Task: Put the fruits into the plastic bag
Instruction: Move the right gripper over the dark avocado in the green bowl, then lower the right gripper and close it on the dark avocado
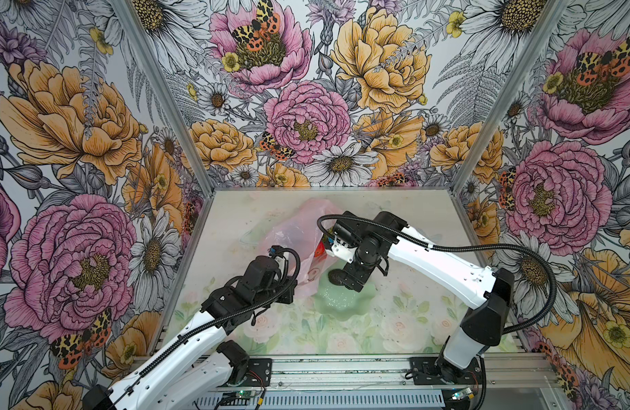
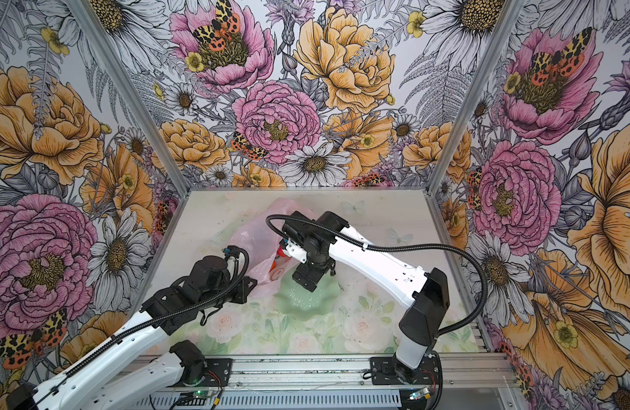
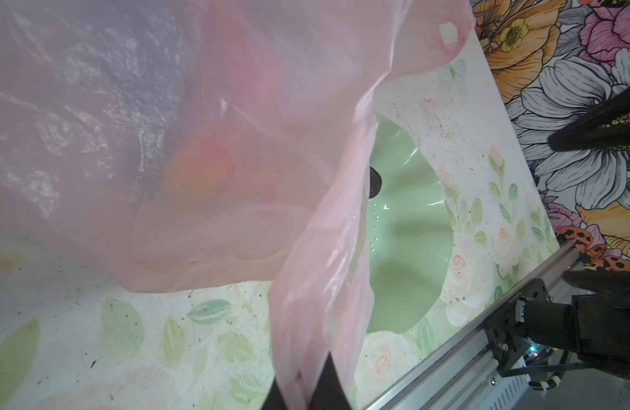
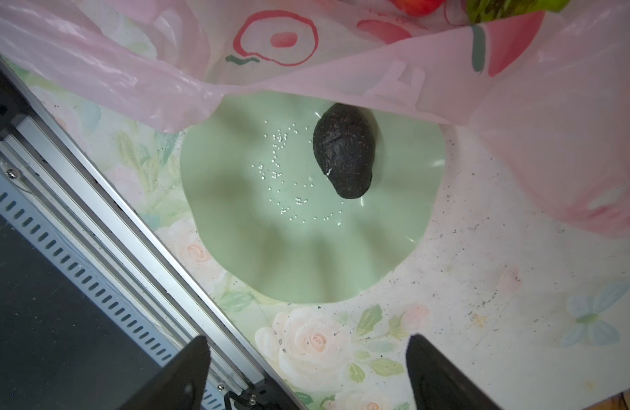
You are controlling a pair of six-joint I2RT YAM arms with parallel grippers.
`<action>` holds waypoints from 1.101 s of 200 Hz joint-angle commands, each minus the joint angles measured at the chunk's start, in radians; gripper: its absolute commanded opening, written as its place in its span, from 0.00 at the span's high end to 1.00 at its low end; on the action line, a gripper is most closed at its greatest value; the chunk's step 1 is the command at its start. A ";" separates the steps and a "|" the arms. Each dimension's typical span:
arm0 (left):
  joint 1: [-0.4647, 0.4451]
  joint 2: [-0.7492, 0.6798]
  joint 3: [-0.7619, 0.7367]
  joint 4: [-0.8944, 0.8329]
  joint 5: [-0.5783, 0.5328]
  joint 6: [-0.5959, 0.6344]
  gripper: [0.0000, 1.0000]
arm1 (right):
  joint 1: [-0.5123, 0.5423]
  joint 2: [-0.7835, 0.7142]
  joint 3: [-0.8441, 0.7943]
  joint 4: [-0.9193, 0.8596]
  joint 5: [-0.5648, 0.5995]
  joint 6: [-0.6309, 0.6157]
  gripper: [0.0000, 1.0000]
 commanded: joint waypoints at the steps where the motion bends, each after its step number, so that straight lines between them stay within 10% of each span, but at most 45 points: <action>1: -0.011 -0.019 0.003 -0.002 -0.010 0.006 1.00 | 0.006 0.023 -0.012 0.048 -0.022 0.039 0.13; 220: -0.015 -0.015 0.005 -0.004 -0.014 0.006 1.00 | -0.023 0.258 -0.023 0.194 -0.041 0.074 0.20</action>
